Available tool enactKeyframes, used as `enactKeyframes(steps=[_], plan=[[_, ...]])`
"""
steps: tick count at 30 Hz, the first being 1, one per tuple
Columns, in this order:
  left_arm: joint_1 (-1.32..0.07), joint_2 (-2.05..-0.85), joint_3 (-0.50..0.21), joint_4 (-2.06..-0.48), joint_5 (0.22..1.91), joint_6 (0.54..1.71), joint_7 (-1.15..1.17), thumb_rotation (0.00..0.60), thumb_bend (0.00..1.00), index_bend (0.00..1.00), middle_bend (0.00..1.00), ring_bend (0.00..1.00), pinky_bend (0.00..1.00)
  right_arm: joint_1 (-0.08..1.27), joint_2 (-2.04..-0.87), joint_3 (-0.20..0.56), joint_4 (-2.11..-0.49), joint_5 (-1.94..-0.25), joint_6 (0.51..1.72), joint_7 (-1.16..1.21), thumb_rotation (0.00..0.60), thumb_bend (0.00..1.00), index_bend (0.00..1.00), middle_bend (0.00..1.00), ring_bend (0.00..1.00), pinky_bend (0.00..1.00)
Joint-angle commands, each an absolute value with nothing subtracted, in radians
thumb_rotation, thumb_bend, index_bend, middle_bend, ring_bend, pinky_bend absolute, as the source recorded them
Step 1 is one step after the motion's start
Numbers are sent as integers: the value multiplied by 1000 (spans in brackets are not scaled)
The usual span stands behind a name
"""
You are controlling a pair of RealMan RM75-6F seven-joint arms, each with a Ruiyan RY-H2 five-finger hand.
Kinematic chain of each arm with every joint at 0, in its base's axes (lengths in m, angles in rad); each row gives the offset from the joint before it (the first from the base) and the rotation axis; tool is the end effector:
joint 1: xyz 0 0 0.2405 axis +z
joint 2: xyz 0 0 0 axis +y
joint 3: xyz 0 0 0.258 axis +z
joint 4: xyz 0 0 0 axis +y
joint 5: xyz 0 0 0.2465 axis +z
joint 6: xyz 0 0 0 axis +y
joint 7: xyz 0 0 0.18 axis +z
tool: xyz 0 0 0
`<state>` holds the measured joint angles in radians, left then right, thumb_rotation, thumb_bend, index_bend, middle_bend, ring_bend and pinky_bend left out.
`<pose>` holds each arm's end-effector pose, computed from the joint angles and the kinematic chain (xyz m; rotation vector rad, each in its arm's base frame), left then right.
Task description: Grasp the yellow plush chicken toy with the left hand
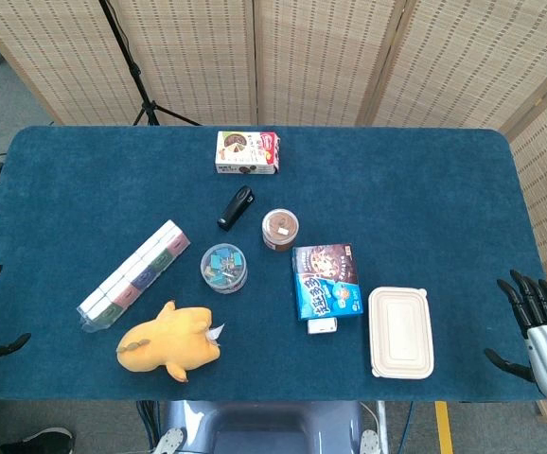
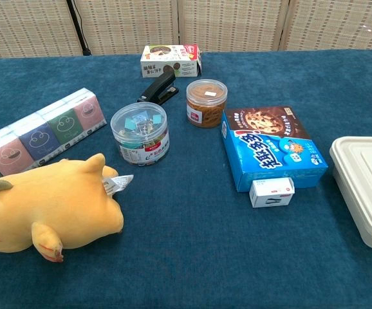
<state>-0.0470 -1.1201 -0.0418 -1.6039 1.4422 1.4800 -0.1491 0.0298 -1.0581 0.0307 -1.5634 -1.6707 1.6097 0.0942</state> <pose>-0.3472 0.2052 0.1289 -1.2597 -1.0612 -0.9509 -0.3198 -0.1959 0.1552 1.4530 -0.7879 1.0082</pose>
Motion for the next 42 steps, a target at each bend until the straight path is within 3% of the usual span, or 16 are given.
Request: enactKeyframes(steps=[1, 12, 24, 26, 29, 32, 35, 42], plan=[[-49, -1124, -41, -1603, 1441, 1477, -129, 600, 0, 0, 0, 0, 0, 27, -1067, 35, -1559, -1671, 1621, 70, 600, 0, 0, 0, 0, 0], [-50, -1134, -37, -1608, 1455, 1478, -102, 600, 0, 0, 0, 0, 0, 29, -1048, 24, -1563, -1692, 1634, 126, 600, 0, 0, 0, 0, 0], [-77, -1158, 14, -1558, 1628, 1500, -250, 600, 0, 0, 0, 0, 0, 24, -1039, 20, -1563, -1696, 1648, 148, 600, 0, 0, 0, 0, 0], [-78, -1177, 15, -1546, 1659, 1528, -266, 530, 0, 0, 0, 0, 0, 22, -1037, 19, -1564, -1696, 1652, 155, 600, 0, 0, 0, 0, 0], [-79, -1215, 31, -1561, 1705, 1552, -300, 316, 0, 0, 0, 0, 0, 20, -1033, 20, -1566, -1696, 1659, 161, 600, 0, 0, 0, 0, 0], [-86, -1242, 43, -1603, 1733, 1544, -238, 160, 0, 0, 0, 0, 0, 16, -1031, 19, -1569, -1701, 1668, 163, 600, 0, 0, 0, 0, 0], [-94, -1266, 48, -1674, 1734, 1510, -134, 119, 0, 0, 0, 0, 0, 14, -1030, 18, -1572, -1705, 1674, 161, 600, 0, 0, 0, 0, 0], [-131, -1400, 21, -1749, 1653, 1404, 41, 114, 0, 0, 0, 0, 0, 15, -1027, 18, -1572, -1702, 1672, 172, 600, 0, 0, 0, 0, 0]])
